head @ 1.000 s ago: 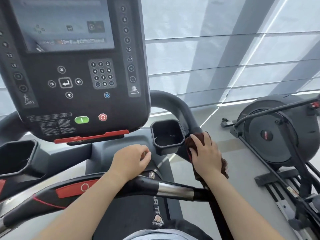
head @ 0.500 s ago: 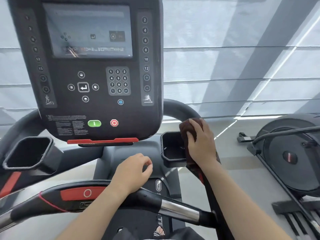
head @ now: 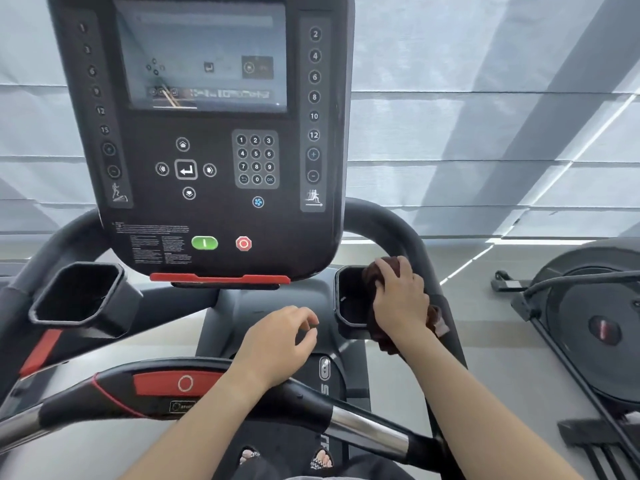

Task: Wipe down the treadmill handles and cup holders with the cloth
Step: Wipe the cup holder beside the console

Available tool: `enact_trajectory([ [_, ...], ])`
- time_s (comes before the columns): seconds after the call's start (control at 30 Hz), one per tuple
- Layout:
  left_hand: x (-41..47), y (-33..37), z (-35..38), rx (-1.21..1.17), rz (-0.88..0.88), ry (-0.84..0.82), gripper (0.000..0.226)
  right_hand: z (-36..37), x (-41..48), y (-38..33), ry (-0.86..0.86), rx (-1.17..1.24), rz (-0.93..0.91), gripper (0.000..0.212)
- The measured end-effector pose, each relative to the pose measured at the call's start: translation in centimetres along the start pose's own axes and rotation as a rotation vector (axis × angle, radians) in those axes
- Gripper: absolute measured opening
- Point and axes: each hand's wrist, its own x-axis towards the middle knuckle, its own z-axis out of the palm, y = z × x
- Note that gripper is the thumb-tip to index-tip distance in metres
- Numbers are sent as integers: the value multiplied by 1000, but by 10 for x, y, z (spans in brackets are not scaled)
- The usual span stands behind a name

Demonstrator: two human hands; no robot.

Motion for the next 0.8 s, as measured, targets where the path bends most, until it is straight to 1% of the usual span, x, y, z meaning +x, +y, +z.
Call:
enact_trajectory([
  [0.1, -1, 0, 0, -8, 6, -3, 13, 0, -13, 8, 10, 35, -22, 39],
  [0.2, 0, 1, 0, 6, 14, -12, 13, -6, -12, 8, 29, 183, -32, 38],
  [0.27, 2, 0, 1, 17, 9, -6, 13, -10, -2, -3, 70, 234, -87, 37],
  [0.33, 2, 1, 1, 39, -6, 6, 13, -9, 8, -16, 81, 224, -144, 37],
  [0.5, 1, 0, 1, 56, -26, 42, 14, 3, 18, -30, -51, 26, -167, 41],
  [0.57, 1, 0, 0, 57, -25, 48, 15, 4, 14, -29, -81, 32, -215, 42],
  [0.63, 2, 0, 1, 57, -32, 58, 15, 4, 4, -30, -112, 91, -265, 42],
  [0.7, 3, -1, 0, 60, -55, 101, 14, 8, -10, -31, -131, 128, -289, 41],
  [0.8, 4, -1, 0, 56, -92, 175, 13, 15, -23, -40, -124, 36, -252, 44],
])
